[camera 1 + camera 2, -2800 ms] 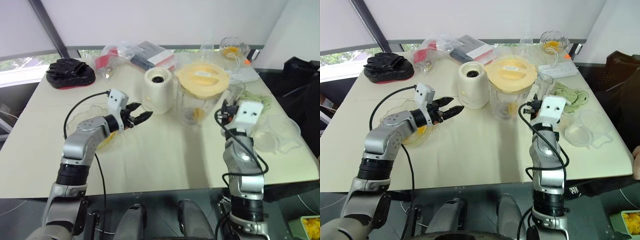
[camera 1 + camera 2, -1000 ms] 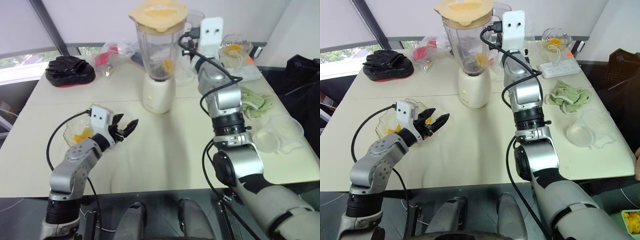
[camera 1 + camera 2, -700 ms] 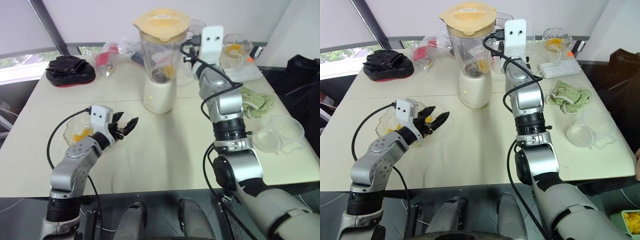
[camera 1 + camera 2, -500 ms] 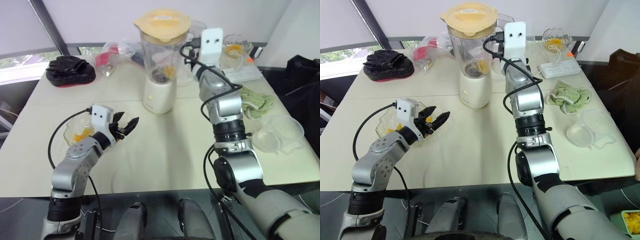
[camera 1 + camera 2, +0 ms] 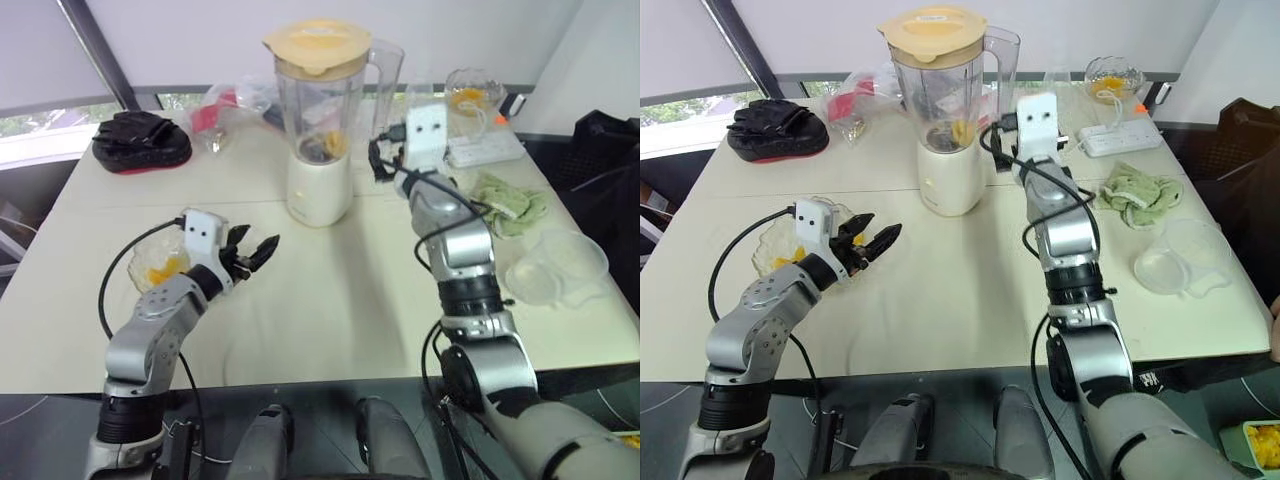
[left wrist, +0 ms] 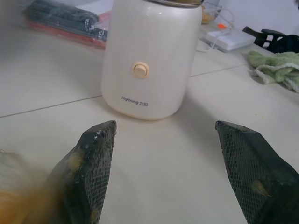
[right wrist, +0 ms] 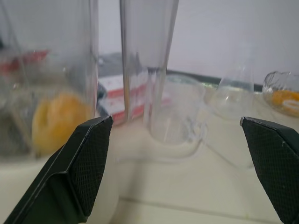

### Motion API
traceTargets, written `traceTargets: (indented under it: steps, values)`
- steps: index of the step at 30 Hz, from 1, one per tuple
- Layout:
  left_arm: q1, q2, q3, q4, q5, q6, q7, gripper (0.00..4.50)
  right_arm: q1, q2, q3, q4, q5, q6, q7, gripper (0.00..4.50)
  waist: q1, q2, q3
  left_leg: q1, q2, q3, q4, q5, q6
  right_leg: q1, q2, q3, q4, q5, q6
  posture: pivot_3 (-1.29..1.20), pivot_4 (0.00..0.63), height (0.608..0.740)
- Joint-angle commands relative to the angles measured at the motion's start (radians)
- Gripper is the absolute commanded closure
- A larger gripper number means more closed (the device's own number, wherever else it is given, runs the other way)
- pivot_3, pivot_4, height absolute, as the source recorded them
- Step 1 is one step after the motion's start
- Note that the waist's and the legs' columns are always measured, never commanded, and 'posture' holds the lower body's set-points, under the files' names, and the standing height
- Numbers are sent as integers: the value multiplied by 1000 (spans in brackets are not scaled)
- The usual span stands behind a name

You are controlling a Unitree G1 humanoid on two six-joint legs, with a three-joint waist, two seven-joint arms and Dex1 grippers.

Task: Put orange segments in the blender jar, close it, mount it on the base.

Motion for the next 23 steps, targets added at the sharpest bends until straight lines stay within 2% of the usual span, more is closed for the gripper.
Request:
traceTargets:
  steps: [1,4,8,16,23]
  values:
    - [-10,-3,29,-38,-30,5,8,967,41,-40,-28,-226,50,45,64,25,-1,0,0,0,0,0,0,0,0,0,0,0,0,0,0,0,150,740]
    - [-14,-9,32,-45,-46,6,5,967,83,-68,-49,-329,104,100,118,25,-5,0,0,1,0,0,0,0,0,0,0,0,0,0,0,0,150,740]
    - [-37,-4,27,-39,-58,17,4,967,130,-100,-45,-339,132,58,190,25,-3,0,0,3,3,0,1,0,0,2,3,0,1,1,-2,0,150,740]
    - [-7,29,19,-84,-52,2,-20,967,478,-316,1,-471,165,-96,491,25,4,-1,0,3,3,0,1,0,0,5,4,0,-2,1,-2,0,150,740]
    - [29,84,63,-157,-77,22,-18,967,589,-380,-79,-532,273,-89,591,25,-3,-1,0,6,5,0,1,0,0,6,5,0,0,2,-3,0,150,740]
